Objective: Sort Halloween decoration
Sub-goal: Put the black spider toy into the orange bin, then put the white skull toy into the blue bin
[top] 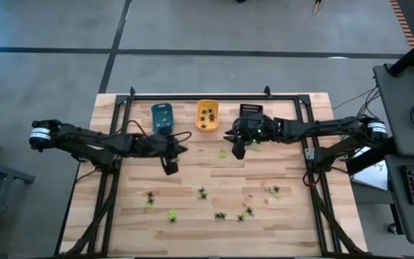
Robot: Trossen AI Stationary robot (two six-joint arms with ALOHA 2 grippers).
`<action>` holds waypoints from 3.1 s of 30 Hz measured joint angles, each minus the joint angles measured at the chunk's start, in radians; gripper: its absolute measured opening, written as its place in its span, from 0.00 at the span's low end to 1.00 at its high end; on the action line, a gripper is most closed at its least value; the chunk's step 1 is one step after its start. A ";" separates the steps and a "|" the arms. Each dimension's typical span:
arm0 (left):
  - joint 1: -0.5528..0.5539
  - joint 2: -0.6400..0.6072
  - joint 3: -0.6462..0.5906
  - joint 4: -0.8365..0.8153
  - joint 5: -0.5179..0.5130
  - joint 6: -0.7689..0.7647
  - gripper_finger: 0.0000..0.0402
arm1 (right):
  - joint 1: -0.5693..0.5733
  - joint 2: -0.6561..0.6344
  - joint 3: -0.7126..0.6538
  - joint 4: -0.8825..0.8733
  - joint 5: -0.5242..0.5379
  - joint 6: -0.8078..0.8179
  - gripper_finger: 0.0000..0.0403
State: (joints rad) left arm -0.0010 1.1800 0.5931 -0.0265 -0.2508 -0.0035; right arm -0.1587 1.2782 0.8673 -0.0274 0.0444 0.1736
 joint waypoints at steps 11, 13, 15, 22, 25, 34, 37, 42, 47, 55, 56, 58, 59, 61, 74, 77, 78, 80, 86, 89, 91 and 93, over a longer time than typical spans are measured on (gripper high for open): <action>0.158 0.179 0.223 0.211 0.085 0.194 0.00 | 0.057 -0.060 0.000 -0.047 0.000 -0.001 0.23; 0.197 0.239 0.270 0.213 0.085 0.217 0.00 | 0.065 -0.065 0.000 -0.052 0.000 -0.001 0.23; 0.234 0.300 0.307 0.204 0.085 0.239 0.00 | 0.071 -0.066 0.000 -0.051 0.000 -0.001 0.23; 0.362 0.500 0.453 0.091 0.085 0.258 0.00 | 0.074 -0.066 0.000 -0.076 0.001 0.011 0.23; 0.405 0.568 0.504 0.039 0.085 0.259 0.00 | 0.074 -0.066 0.000 -0.076 0.001 0.010 0.23; 0.467 0.702 0.623 -0.044 0.085 0.257 0.04 | 0.074 -0.066 -0.005 -0.081 0.007 0.014 0.23; 0.470 0.714 0.639 -0.045 0.085 0.257 0.06 | 0.074 -0.066 -0.006 -0.080 0.008 0.023 0.23; 0.473 0.715 0.642 -0.044 0.077 0.257 0.12 | 0.074 -0.066 -0.010 -0.081 0.008 0.038 0.23; 0.474 0.715 0.637 -0.055 0.076 0.251 0.21 | 0.073 -0.066 -0.011 -0.082 0.009 0.052 0.23; 0.459 0.673 0.630 -0.115 0.077 0.219 0.29 | 0.073 -0.066 -0.013 -0.112 0.010 0.110 0.23; 0.455 0.661 0.623 -0.122 0.080 0.212 0.29 | 0.073 -0.066 -0.013 -0.118 0.011 0.124 0.23; 0.444 0.633 0.604 -0.130 0.093 0.198 0.29 | 0.073 -0.066 -0.014 -0.133 0.015 0.151 0.23; 0.438 0.616 0.593 -0.126 0.105 0.193 0.29 | 0.073 -0.065 -0.016 -0.138 0.020 0.168 0.23; 0.422 0.576 0.565 -0.119 0.120 0.180 0.28 | 0.073 -0.063 -0.018 -0.153 0.038 0.203 0.23; 0.283 0.293 0.328 0.076 0.132 0.090 0.27 | 0.071 0.102 0.027 -0.244 0.035 0.387 0.22; 0.258 0.223 0.275 0.126 0.133 0.087 0.27 | 0.066 0.145 0.071 -0.355 0.034 0.410 0.21; 0.253 0.202 0.258 0.143 0.133 0.084 0.27 | 0.066 0.160 0.086 -0.397 0.035 0.416 0.21; 0.250 0.160 0.224 0.153 0.133 0.068 0.27 | 0.065 0.189 0.120 -0.463 0.035 0.438 0.20; 0.250 0.070 0.135 0.214 0.128 0.035 0.27 | 0.062 0.303 0.227 -0.622 0.053 0.458 0.18; 0.250 0.046 0.104 0.243 0.128 0.024 0.27 | 0.061 0.378 0.289 -0.710 0.062 0.458 0.18; 0.250 0.038 0.092 0.244 0.128 0.017 0.27 | 0.060 0.428 0.327 -0.768 0.064 0.455 0.19; 0.250 0.039 0.091 0.244 0.128 0.016 0.27 | 0.060 0.468 0.354 -0.811 0.068 0.445 0.19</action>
State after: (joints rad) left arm 0.2493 1.2186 0.6842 0.2177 -0.1230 0.0124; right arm -0.0986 1.7461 1.2217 -0.8383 0.1123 0.6191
